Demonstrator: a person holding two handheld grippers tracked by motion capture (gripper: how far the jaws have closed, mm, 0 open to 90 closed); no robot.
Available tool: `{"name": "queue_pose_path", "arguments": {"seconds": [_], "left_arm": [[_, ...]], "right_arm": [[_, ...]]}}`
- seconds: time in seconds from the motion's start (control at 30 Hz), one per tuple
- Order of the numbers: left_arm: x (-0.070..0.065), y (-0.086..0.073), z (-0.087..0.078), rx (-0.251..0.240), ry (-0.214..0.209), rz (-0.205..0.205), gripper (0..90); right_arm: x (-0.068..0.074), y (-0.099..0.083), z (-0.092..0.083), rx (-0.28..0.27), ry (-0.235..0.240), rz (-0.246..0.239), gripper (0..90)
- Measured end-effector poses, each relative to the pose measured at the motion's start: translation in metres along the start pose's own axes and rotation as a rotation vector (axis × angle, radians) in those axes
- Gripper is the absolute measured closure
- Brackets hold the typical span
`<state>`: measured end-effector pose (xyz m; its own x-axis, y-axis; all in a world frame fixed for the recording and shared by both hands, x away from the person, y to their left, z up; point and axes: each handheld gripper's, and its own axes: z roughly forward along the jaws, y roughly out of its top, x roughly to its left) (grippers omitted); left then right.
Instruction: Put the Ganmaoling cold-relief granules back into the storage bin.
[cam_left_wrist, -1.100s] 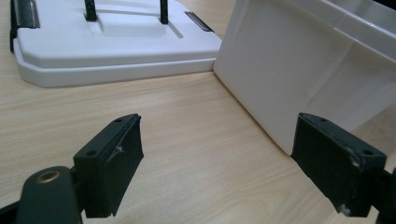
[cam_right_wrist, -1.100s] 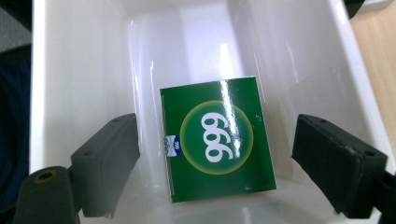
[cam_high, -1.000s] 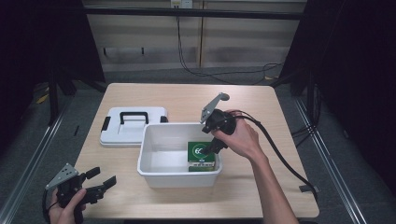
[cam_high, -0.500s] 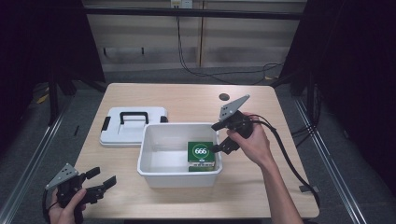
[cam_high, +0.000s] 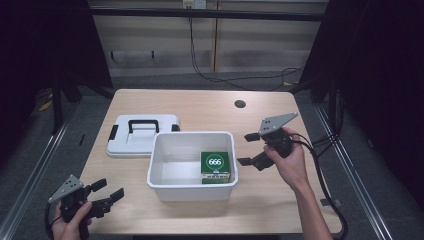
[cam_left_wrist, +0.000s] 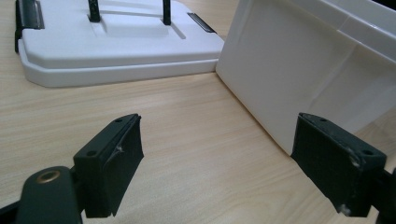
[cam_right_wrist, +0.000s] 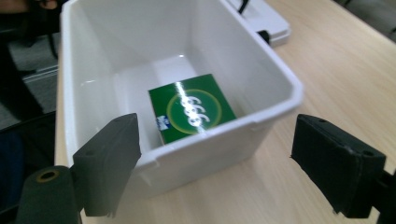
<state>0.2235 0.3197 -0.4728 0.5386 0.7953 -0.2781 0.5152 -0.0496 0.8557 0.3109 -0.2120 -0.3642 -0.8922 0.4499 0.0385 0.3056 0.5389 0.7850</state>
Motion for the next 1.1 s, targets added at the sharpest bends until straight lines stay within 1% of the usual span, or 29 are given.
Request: {"name": "queue_pose_path", "arguments": {"seconds": [0.03, 0.07, 0.13, 0.2, 0.27, 0.37, 0.5, 0.53, 0.57, 0.63, 0.67, 0.8, 0.83, 0.9, 0.97, 1.0, 1.07, 1.1], "left_arm": [[0.000, 0.000, 0.000, 0.001, 0.001, -0.004, 15.9], [0.000, 0.000, 0.000, -0.004, 0.003, -0.009, 15.9], [0.001, 0.000, -0.001, -0.003, 0.003, -0.008, 15.9], [0.001, 0.000, 0.000, -0.004, 0.003, -0.010, 15.9], [0.000, 0.000, 0.000, -0.004, 0.004, -0.010, 15.9], [0.001, 0.000, -0.001, -0.005, 0.008, -0.007, 16.0], [0.002, 0.000, -0.001, -0.007, 0.012, -0.013, 15.9], [0.001, 0.000, -0.001, -0.006, 0.013, -0.014, 15.9], [0.002, 0.001, -0.001, -0.004, 0.016, -0.010, 15.9], [0.001, 0.001, 0.000, -0.004, 0.017, -0.010, 15.9], [0.002, 0.001, 0.000, -0.004, 0.017, -0.010, 15.9], [0.002, 0.001, 0.000, -0.004, 0.019, -0.010, 15.9], [0.002, 0.001, 0.000, -0.005, 0.019, -0.011, 15.9], [0.001, 0.001, 0.000, -0.004, 0.015, -0.009, 15.9], [0.000, 0.002, 0.000, -0.004, 0.013, 0.002, 15.9], [-0.002, 0.002, 0.000, -0.014, 0.010, -0.006, 15.9], [0.000, 0.002, -0.001, -0.010, 0.006, 0.000, 15.9], [0.000, 0.001, -0.002, -0.012, 0.007, -0.006, 15.9]], "right_arm": [[0.000, -0.003, -0.004, -0.009, -0.019, 0.008, 14.9], [0.000, -0.006, -0.007, -0.019, -0.022, 0.015, 14.9], [0.001, -0.011, -0.011, -0.017, -0.032, 0.018, 14.9], [0.001, -0.017, -0.016, -0.015, -0.026, 0.028, 15.0], [0.003, -0.023, -0.020, -0.012, -0.046, 0.033, 15.0], [0.006, -0.034, -0.028, -0.039, -0.073, 0.050, 15.0], [0.011, -0.050, -0.039, -0.044, -0.106, 0.069, 15.0], [0.012, -0.054, -0.041, -0.053, -0.110, 0.075, 15.0], [0.014, -0.060, -0.045, -0.072, -0.124, 0.088, 15.0], [0.015, -0.068, -0.049, -0.090, -0.143, 0.099, 15.0], [0.016, -0.075, -0.052, -0.100, -0.161, 0.112, 15.0], [0.018, -0.095, -0.057, -0.115, -0.184, 0.149, 14.5], [0.019, -0.101, -0.058, -0.131, -0.183, 0.162, 14.5], [0.018, -0.113, -0.058, -0.144, -0.197, 0.189, 14.5], [0.017, -0.120, -0.056, -0.132, -0.213, 0.200, 14.5], [0.017, -0.124, -0.055, -0.127, -0.224, 0.206, 14.3], [0.016, -0.130, -0.054, -0.118, -0.213, 0.220, 14.1], [0.015, -0.133, -0.053, -0.118, -0.217, 0.223, 14.0]]}}
